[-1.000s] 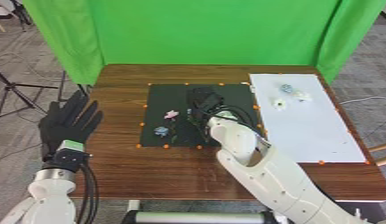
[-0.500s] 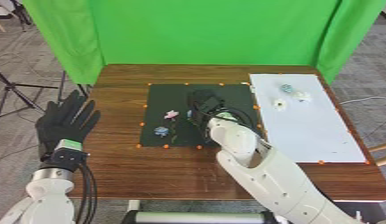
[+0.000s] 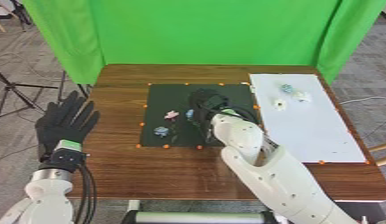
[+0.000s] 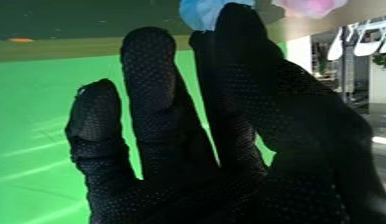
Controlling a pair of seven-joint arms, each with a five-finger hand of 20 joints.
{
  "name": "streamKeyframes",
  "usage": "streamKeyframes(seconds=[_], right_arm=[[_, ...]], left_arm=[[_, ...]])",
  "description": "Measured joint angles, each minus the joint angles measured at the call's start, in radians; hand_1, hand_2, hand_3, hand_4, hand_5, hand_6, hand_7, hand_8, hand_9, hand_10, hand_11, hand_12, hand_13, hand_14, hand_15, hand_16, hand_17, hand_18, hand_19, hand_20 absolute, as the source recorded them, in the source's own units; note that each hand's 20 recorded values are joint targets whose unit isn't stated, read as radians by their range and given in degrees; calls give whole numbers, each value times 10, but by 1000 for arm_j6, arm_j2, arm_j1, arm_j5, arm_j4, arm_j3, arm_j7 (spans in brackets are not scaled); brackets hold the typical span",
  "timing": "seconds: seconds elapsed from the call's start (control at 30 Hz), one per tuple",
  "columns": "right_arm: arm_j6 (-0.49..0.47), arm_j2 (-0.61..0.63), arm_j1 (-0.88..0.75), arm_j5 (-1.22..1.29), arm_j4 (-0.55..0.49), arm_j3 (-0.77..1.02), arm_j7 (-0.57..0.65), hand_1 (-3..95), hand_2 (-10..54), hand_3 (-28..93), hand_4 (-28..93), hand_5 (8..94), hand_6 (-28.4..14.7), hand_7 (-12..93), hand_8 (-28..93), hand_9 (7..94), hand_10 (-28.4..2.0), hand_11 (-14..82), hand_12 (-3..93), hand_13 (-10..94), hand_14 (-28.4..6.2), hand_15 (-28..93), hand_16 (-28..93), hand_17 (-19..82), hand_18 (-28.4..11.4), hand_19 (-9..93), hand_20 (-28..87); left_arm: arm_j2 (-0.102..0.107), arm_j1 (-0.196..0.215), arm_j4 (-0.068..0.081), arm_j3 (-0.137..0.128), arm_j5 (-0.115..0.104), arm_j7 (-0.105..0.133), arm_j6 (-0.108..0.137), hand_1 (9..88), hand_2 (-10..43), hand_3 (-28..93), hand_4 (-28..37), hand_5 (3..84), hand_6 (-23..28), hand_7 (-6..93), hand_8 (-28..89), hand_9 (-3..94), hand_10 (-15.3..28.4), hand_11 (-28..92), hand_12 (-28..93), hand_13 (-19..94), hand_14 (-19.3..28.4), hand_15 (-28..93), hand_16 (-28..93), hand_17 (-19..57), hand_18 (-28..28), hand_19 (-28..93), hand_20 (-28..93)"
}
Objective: Arrange flowers
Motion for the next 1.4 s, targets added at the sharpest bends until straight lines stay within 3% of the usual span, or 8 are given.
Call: streamKeyframes(seconds=[0.13, 0.33, 0.5, 0.7, 0.93, 1.4], right_arm=[[-3, 9, -37, 42, -57, 64, 25, 485, -95, 778, -283, 572, -30, 201, -131, 515, -162, 94, 140, 636, -99, 612, 334, 344, -221, 836, 393], [17, 42, -65, 144, -108, 190, 149, 477, -95, 783, -283, 560, -39, 186, -125, 517, -161, 93, 140, 635, -102, 628, 314, 346, -225, 842, 388], [61, 88, -54, 136, -50, 285, 240, 550, -95, 737, -280, 555, -40, 182, -123, 511, -154, 94, 136, 634, -81, 601, 348, 347, -224, 849, 381], [24, 150, -35, 137, 39, 353, 280, 558, -95, 731, -282, 542, -47, 164, -125, 505, -148, 90, 131, 642, -77, 592, 356, 352, -223, 854, 379], [-82, 158, -27, 150, 82, 363, 304, 583, -95, 714, -283, 542, -47, 150, -120, 497, -138, 86, 118, 653, -75, 586, 361, 353, -221, 855, 374], [-109, 155, -42, 172, 126, 363, 308, 593, -95, 693, -283, 597, -19, 171, -127, 597, -119, 113, 132, 676, -64, 557, 376, 360, -222, 859, 377]], left_arm=[[0, 2, -1, -1, 0, -1, 0, 286, 76, 727, -274, 385, 56, 139, -92, 296, 116, 173, 96, 198, 128, 306, -73, -46, 129, 330, 87], [0, 15, -7, -6, -1, 10, -1, 282, 81, 727, -278, 387, 56, 139, -93, 299, 114, 174, 95, 204, 129, 308, -72, -47, 129, 331, 89], [1, 28, -12, -7, -3, 27, -1, 280, 83, 729, -280, 388, 54, 139, -94, 301, 112, 174, 94, 206, 130, 312, -71, -48, 130, 332, 90], [2, 34, -13, -10, -7, 39, -1, 278, 85, 731, -281, 389, 53, 140, -94, 301, 112, 175, 94, 207, 130, 314, -71, -49, 131, 335, 92], [-1, 33, -13, -10, -7, 36, -1, 275, 90, 729, -282, 392, 54, 141, -94, 306, 114, 181, 95, 211, 133, 318, -71, -49, 132, 335, 92], [-1, 27, -13, -7, -7, 19, -1, 273, 94, 733, -282, 399, 57, 143, -94, 315, 117, 187, 96, 217, 135, 330, -72, -50, 132, 337, 93]])
